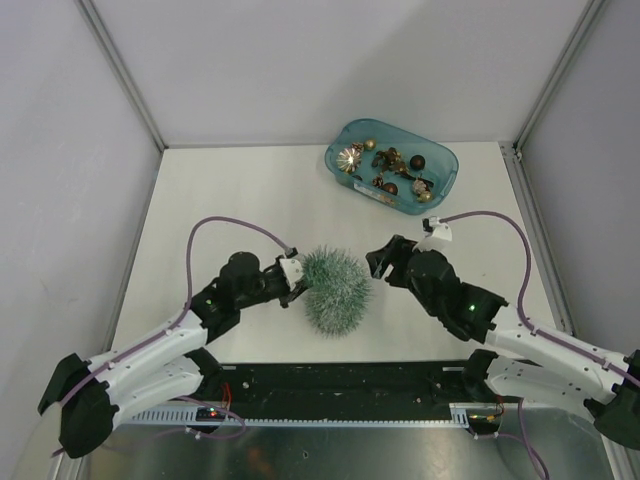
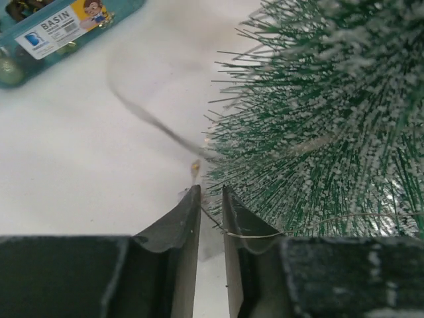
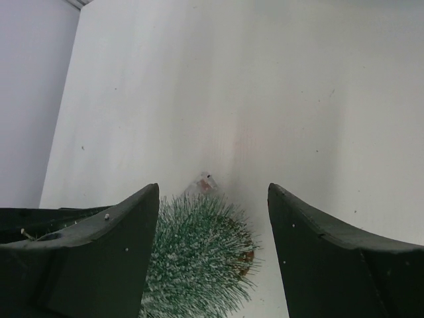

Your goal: Decorate the small christmas tree

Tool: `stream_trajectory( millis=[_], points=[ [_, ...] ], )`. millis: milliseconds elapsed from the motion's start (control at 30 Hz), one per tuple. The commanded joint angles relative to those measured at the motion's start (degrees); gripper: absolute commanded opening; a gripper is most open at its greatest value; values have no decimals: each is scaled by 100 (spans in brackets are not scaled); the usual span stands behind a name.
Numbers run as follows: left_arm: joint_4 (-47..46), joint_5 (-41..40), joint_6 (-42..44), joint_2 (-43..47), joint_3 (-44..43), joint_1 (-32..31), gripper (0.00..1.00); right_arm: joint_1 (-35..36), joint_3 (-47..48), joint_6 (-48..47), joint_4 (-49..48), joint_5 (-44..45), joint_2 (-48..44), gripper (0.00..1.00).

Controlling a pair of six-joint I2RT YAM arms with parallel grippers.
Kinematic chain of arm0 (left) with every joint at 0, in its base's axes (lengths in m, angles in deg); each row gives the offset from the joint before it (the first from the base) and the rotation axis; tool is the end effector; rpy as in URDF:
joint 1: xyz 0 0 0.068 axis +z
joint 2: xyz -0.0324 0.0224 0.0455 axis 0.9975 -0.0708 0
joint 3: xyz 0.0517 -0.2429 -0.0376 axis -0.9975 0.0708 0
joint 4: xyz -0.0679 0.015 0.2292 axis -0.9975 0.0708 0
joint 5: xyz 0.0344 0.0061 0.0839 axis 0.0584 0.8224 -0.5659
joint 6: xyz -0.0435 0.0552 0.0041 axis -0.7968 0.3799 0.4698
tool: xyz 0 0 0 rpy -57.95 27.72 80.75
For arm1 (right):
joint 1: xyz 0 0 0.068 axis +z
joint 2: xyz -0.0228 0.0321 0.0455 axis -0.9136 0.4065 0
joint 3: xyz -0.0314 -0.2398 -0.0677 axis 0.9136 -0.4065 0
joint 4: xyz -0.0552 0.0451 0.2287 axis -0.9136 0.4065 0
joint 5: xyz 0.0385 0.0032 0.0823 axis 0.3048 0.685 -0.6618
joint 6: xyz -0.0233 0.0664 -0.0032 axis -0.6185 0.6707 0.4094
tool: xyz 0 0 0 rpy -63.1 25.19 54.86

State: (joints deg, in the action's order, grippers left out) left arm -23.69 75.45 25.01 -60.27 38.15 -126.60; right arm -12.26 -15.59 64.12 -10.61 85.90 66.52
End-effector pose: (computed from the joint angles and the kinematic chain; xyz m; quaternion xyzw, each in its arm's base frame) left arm 0.1503 -0.1552 0.2163 0.4755 0.6543 -0.2570 0.5288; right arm 0.1463 0.1522 0.2636 0.0794 0.8150 0.2719 0.5056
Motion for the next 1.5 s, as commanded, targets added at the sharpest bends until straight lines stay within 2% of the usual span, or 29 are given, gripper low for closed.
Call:
stream_trajectory(
  millis=[0,33,67,133,167,300,367,500,633,767,933,1100,1233,1467],
  points=[
    [-371,621,-555,208,-85,69,33,-159,-39,78,-410,-385,74,71],
    [-384,642,-605,270,-26,68,37,-201,-58,66,-429,-434,82,71],
    [-396,648,-648,323,38,68,48,-266,-68,51,-438,-489,86,71],
    [-402,560,-722,418,139,72,56,-438,-77,-30,-430,-563,53,71],
    [-396,422,-781,454,173,74,66,-551,-77,-98,-421,-597,18,71],
    [-323,-317,-948,616,180,169,92,-1593,-51,-363,-422,-953,-109,72],
    [-250,-622,-1034,733,148,372,98,-2193,70,-505,-455,-1204,62,72],
    [36,-886,-986,884,-3,683,99,-2995,622,-863,-581,-1368,890,72],
    [338,-1264,-916,1054,-74,757,100,-3430,1333,-1181,-889,-1383,1995,73],
    [581,-1515,-780,1211,-51,783,99,-3541,2356,-1526,-948,-1197,3227,73],
    [998,-2016,-703,1098,-326,824,100,-3567,3811,-1917,-563,-788,4770,74],
    [1447,-2094,-738,1095,-776,1370,100,-3646,4848,-2294,226,-187,5757,74],
    [1719,-1985,-776,995,-1196,1865,100,-3913,5032,-2172,735,-25,6106,73],
    [1932,-1857,-884,573,-1936,2319,100,-4177,4225,-2003,792,-178,5793,71]
  ],
)
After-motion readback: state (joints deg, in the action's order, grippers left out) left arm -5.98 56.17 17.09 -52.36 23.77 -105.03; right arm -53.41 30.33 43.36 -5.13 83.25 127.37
